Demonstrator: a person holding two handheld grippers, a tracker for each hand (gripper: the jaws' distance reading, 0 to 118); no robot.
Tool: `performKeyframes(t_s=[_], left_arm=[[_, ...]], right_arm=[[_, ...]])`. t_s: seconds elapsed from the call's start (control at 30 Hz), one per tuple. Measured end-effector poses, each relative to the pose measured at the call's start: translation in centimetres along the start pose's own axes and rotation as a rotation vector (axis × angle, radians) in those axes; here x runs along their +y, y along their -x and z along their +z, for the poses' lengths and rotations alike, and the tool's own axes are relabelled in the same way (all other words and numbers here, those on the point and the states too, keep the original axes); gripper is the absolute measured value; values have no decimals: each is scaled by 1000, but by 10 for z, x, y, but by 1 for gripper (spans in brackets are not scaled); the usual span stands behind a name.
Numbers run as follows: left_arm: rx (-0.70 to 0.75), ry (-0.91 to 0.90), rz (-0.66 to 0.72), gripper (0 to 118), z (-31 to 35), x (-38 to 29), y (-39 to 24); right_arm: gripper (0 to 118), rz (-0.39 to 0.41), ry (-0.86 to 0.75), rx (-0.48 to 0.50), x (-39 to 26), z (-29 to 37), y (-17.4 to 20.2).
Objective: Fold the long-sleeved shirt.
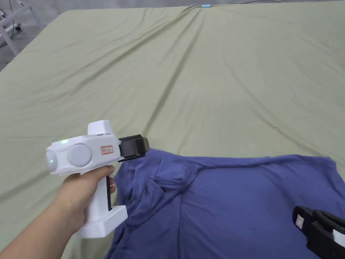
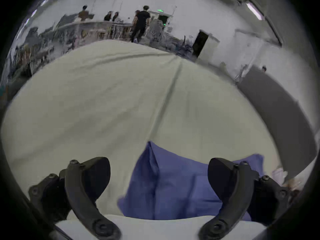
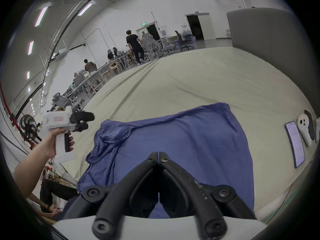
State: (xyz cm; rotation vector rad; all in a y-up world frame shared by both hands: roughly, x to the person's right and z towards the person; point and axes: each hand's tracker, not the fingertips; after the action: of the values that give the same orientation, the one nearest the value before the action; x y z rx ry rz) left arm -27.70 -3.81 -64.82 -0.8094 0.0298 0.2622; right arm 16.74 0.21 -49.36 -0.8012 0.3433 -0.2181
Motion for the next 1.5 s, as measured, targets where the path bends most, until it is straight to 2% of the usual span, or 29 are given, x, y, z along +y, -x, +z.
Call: performKeyframes(t_s=[0.07, 0.1, 0.17, 0.2, 0.23, 0.27, 0.3, 0.33, 0.37, 0.4, 0.43, 0.5, 0.53, 0.57, 0.63, 0.7, 0.73, 0.8, 0.83, 0.87, 0.9, 0.93, 1.0, 1.07, 1.17, 1.23, 1.33, 1.4, 1.5], left_arm=[[41, 101, -101, 112, -29, 3, -17], [45, 140, -144, 106, -42, -1, -25], [55, 200, -218, 66, -73, -9, -19], [64, 221, -271, 59, -76, -13, -25], [49, 170, -258, 45, -69, -11, -31], [106, 162, -282, 19, -57, -10, -36], [131, 155, -326, 9, -50, -10, -44], [87, 144, -360, 9, -44, -10, -49], [72, 129, -377, 9, -36, -11, -55], [78, 120, -406, 9, -29, -8, -57], [69, 117, -405, 9, -23, -6, -58], [-1, 103, -320, 9, -9, 6, -57], [-39, 107, -265, 9, 1, 10, -61], [-80, 94, -219, 9, 10, 15, -62], [-68, 73, -235, 9, 19, 21, -66], [-46, 55, -271, 9, 20, 30, -65], [-48, 54, -277, 9, 20, 32, -64], [-42, 58, -260, 9, 13, 39, -54], [-50, 72, -230, 9, 10, 41, -49], [-60, 86, -194, 9, 7, 43, -44], [-66, 93, -158, 9, 3, 44, -40], [-81, 100, -126, 9, 0, 45, -35], [-98, 98, -84, 9, -4, 48, -30], [-104, 47, -89, 9, 4, 48, -26], [-158, -62, -134, 9, 34, 36, -24], [-181, -159, -251, 9, 65, 14, -22], [-195, -260, -455, 10, 110, -29, -13], [-201, -249, -501, 10, 135, -57, -4], [-199, -116, -456, 10, 153, -92, 16]], right_arm=[[3, -9, 6, -10, 3, -6, -3], [3, -16, 11, -19, 4, -8, -5], [3, -24, 33, -57, 10, -15, -13], [3, -18, 52, -76, 15, -20, -18], [3, -6, 71, -97, 22, -25, -24], [3, 8, 84, -128, 32, -31, -31], [3, 20, 85, -146, 43, -38, -40], [3, 31, 88, -154, 55, -45, -49], [12, 39, 93, -159, 68, -56, -59], [36, 38, 104, -164, 83, -69, -71], [47, 42, 130, -189, 97, -81, -83], [73, 19, 198, -199, 123, -115, -108], [118, -33, 216, -216, 132, -129, -119], [118, -94, 192, -184, 142, -135, -127], [113, -139, 285, -169, 156, -161, -142], [113, -135, 444, -239, 156, -190, -153], [109, -102, 505, -284, 153, -200, -154], [84, -20, 602, -366, 147, -211, -147], [79, 56, 578, -384, 153, -209, -138], [63, 64, 585, -366, 159, -207, -130], [32, 58, 587, -363, 165, -203, -126], [6, 103, 580, -344, 169, -200, -123], [6, 61, 577, -270, 177, -192, -127], [6, 44, 481, -258, 184, -170, -124], [6, 156, 351, -244, 185, -121, -107], [7, 255, 258, -206, 170, -83, -94], [7, 312, 156, -150, 126, -29, -83], [7, 341, 135, -126, 89, -3, -83], [7, 401, 184, -107, 33, 17, -82]])
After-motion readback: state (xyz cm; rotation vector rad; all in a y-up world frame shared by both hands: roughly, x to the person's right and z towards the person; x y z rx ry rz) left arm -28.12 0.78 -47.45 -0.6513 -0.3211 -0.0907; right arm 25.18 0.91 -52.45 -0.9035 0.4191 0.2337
